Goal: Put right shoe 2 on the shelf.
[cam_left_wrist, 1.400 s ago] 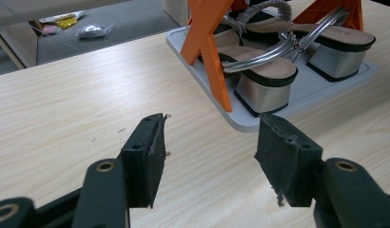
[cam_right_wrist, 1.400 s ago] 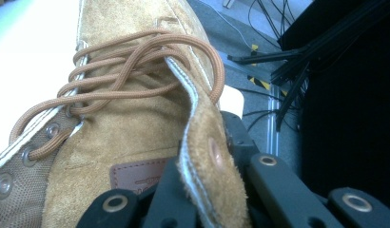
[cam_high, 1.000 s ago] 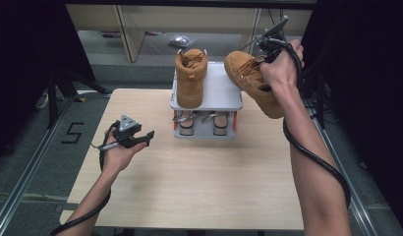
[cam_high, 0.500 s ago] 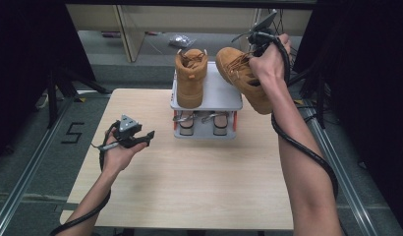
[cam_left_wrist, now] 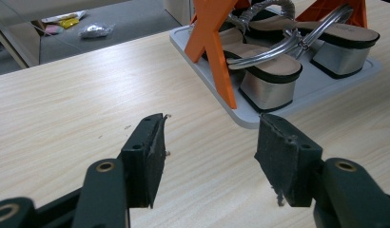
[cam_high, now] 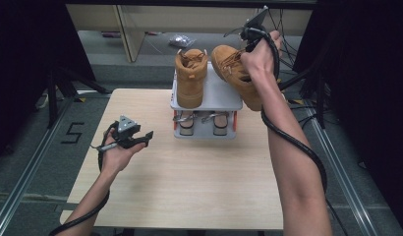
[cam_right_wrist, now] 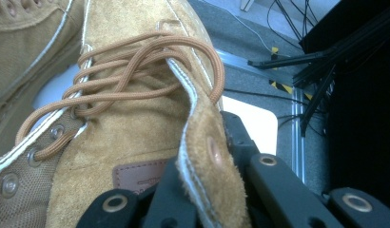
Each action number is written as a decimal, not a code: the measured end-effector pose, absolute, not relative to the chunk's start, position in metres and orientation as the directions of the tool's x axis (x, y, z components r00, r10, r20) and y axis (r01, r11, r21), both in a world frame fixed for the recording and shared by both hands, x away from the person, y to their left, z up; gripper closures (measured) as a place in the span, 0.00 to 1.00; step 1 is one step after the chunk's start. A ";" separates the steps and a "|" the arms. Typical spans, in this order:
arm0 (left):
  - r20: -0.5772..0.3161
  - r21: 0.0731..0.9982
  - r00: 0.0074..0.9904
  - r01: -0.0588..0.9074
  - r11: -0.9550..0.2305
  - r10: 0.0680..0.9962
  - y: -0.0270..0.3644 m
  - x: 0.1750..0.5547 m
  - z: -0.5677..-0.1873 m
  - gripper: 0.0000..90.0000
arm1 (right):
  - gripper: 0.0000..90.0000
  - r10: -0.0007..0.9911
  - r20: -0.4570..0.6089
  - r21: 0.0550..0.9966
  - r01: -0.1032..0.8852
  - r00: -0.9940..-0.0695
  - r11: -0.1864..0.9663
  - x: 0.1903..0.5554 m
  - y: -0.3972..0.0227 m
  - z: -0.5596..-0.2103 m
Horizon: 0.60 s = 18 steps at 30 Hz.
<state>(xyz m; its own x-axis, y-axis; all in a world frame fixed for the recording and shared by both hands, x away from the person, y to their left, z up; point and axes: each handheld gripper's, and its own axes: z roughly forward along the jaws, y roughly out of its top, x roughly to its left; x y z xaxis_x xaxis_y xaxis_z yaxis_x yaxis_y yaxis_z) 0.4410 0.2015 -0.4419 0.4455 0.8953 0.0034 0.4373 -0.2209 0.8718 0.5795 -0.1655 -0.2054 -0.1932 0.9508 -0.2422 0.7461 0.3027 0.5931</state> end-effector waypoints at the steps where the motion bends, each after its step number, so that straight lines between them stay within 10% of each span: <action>1: 0.003 0.872 0.446 0.437 -0.221 0.895 0.202 0.441 -0.442 0.47 | 0.95 0.951 -0.242 0.593 0.746 -0.193 0.303 0.579 -0.165 -0.205; 18: 0.004 0.872 0.442 0.437 -0.219 0.897 0.204 0.440 -0.443 0.47 | 0.95 0.955 -0.228 0.584 0.758 -0.191 0.291 0.593 -0.149 -0.209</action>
